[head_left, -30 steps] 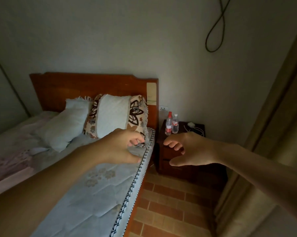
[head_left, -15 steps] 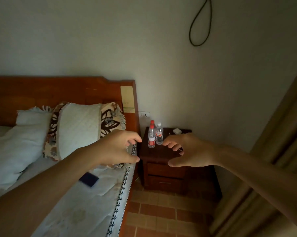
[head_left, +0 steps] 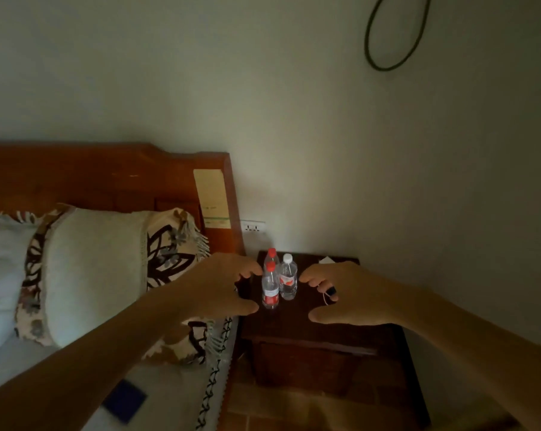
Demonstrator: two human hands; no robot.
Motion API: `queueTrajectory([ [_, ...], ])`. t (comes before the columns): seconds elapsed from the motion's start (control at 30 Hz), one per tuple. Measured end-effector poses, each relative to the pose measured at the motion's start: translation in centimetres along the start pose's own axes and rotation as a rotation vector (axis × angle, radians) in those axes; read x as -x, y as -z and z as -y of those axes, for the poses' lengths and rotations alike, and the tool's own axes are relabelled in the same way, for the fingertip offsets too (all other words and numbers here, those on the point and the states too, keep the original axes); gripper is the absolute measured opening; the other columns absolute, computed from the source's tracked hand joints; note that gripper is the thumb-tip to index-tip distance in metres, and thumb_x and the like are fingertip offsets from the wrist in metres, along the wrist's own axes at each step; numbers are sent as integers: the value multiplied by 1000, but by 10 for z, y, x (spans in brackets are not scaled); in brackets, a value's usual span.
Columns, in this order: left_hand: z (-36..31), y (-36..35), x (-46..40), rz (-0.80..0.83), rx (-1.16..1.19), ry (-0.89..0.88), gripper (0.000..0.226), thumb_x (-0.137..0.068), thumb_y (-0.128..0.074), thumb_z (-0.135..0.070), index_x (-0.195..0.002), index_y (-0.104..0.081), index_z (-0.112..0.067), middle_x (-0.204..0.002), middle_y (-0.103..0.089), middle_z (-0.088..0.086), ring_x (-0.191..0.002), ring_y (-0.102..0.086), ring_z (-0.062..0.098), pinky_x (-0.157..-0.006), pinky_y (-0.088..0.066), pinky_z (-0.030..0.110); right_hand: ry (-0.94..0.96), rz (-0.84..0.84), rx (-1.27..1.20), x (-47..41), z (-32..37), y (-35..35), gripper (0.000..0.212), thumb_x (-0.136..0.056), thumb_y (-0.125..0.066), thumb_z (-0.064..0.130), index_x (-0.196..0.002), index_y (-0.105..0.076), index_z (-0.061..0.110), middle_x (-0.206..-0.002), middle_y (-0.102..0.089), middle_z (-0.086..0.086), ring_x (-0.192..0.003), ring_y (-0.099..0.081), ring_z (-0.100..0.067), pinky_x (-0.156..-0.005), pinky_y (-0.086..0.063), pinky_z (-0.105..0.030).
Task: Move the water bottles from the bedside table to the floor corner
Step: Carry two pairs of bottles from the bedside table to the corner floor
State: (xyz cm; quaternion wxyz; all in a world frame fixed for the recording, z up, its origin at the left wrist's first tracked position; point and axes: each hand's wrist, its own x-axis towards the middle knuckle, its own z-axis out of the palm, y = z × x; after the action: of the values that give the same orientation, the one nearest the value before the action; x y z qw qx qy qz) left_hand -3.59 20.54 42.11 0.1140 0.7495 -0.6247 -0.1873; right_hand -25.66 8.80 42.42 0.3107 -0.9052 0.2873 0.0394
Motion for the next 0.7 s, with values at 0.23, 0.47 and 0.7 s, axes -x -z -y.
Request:
queueTrajectory([
  [0.23, 18, 3, -120, -22, 5, 35, 61, -77, -73, -42, -133, -52, -29, -131, -58, -6, -112, -55, 6, -87, -46, 21, 90, 57, -30, -121, -56, 54, 52, -85, -74, 21, -133, -55, 20, -132, -63, -3, -112, -62, -12, -93, -53, -25],
  [0.47, 46, -6, -193, -51, 30, 119, 65, -77, -71, -45, -136, -49, -29, -132, -57, -5, -118, -55, 11, -94, -49, 27, 169, 144, -32, -211, -96, 76, 51, -86, -73, 23, -134, -54, 18, -134, -60, -3, -107, -50, -3, -80, -37, -4],
  [0.7, 76, -44, -232, -60, 48, 111, 62, -77, -71, -47, -133, -51, -31, -127, -59, -7, -110, -55, 5, -81, -38, 14, 117, 173, -63, -252, -137, 53, 47, -87, -73, 20, -130, -56, 14, -128, -64, -6, -101, -60, -6, -76, -44, -2],
])
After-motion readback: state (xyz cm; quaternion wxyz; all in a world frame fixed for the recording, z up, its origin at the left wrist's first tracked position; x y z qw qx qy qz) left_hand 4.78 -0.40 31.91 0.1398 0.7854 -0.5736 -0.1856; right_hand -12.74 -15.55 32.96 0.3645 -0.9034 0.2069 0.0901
